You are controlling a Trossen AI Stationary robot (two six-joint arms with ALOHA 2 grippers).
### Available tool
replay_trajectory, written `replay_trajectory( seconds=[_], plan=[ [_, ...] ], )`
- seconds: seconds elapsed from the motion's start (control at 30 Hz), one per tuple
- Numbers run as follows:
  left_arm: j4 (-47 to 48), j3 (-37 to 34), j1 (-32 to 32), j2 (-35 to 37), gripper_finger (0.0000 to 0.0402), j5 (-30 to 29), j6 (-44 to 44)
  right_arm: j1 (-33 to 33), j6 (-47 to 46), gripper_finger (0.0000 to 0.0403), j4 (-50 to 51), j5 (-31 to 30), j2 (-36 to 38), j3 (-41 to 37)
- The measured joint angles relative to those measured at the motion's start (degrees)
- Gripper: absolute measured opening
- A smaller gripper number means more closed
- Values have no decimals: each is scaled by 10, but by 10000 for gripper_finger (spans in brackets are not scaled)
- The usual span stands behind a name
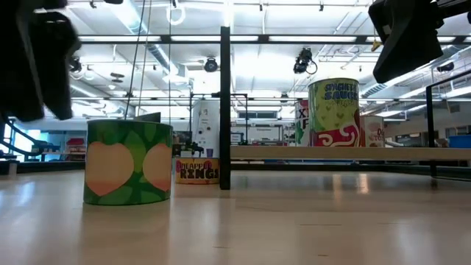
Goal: Pick and place cans onto a shelf
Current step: Move the orange can to the center of the table
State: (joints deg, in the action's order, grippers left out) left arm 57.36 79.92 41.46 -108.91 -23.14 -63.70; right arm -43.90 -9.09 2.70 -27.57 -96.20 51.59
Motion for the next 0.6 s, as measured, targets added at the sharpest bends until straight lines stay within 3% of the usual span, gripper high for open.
replay_trajectory(
  seconds=[0.1, 0.2, 0.47, 0.6],
  plan=[
    [17, -9, -2, -2, 356, -41, 90, 0, -1, 313, 0, 0, 0, 0],
    [-33, -37, -12, -2, 348, -79, 180, 0, 0, 313, 0, 1, 0, 0],
    [-189, -84, -53, -2, 289, -66, 220, -2, -3, 313, 2, 2, 0, 0],
    [-342, -83, -54, -5, 249, -42, 321, -1, -4, 313, 2, 2, 0, 0]
  ],
)
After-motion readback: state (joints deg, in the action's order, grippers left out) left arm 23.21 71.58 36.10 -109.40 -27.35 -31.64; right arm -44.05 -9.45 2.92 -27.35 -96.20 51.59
